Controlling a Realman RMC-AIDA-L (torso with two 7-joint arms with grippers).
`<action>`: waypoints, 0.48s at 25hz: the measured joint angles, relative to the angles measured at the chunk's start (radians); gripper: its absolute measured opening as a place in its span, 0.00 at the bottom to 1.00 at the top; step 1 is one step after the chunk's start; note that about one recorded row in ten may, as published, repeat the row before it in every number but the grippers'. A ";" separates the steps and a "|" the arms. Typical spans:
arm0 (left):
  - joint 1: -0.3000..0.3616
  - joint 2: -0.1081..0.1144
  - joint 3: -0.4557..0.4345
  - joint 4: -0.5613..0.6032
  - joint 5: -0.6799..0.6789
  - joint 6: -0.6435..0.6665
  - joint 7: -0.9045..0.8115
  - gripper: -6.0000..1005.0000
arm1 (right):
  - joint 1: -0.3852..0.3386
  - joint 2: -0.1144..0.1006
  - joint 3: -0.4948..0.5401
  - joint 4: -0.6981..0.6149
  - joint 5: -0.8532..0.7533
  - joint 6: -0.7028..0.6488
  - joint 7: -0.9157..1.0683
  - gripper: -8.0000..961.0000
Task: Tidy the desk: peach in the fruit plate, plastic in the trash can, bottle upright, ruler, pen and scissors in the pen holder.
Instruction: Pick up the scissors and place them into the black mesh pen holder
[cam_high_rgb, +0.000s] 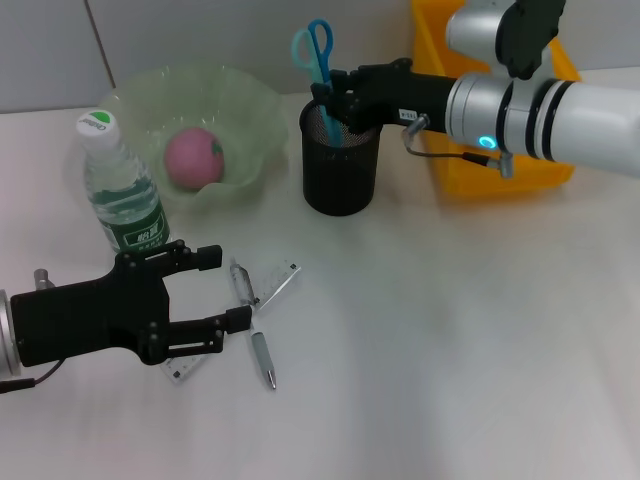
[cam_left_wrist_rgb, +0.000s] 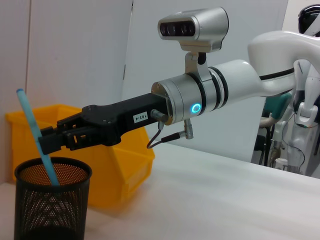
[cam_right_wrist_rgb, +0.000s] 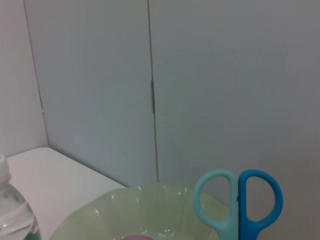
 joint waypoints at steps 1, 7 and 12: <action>0.000 0.000 0.000 0.000 0.000 0.000 0.000 0.84 | -0.001 0.000 0.000 0.001 0.000 0.002 0.000 0.29; 0.000 0.000 -0.001 -0.001 0.000 0.000 0.000 0.84 | -0.005 0.002 0.001 0.010 0.001 0.006 -0.001 0.30; 0.000 0.000 -0.003 -0.001 0.000 0.000 0.000 0.84 | -0.005 0.002 0.002 0.017 0.001 0.025 -0.001 0.30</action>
